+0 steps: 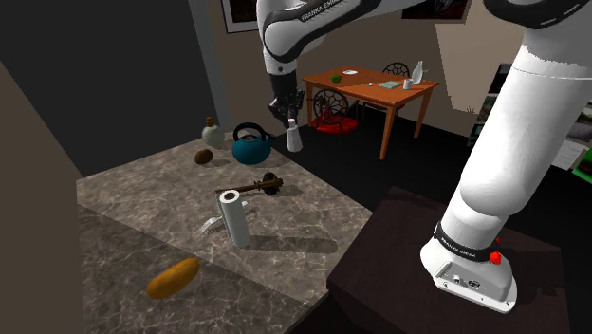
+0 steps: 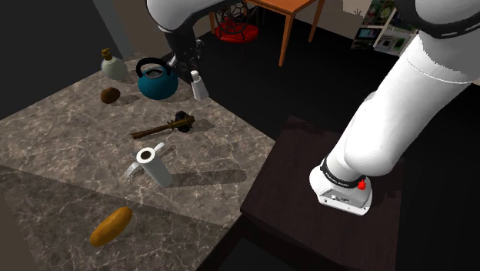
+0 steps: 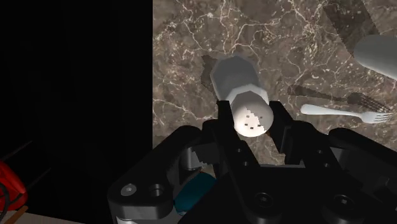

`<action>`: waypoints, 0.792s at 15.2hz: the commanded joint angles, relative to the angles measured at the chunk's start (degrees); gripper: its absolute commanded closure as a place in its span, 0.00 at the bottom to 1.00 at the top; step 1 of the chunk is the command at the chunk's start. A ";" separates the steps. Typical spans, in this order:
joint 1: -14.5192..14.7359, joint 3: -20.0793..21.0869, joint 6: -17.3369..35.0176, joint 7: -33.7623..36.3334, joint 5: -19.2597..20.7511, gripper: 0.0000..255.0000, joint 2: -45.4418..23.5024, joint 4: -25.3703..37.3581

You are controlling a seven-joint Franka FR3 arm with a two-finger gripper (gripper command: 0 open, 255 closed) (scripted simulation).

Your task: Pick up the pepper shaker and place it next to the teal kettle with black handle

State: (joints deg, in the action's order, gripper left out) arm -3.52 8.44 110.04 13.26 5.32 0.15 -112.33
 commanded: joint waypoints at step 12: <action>-1.68 -2.69 -12.70 -5.92 2.96 1.00 -31.79 44.82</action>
State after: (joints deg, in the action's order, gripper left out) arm -4.90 6.01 98.65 8.15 8.21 -29.22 -71.30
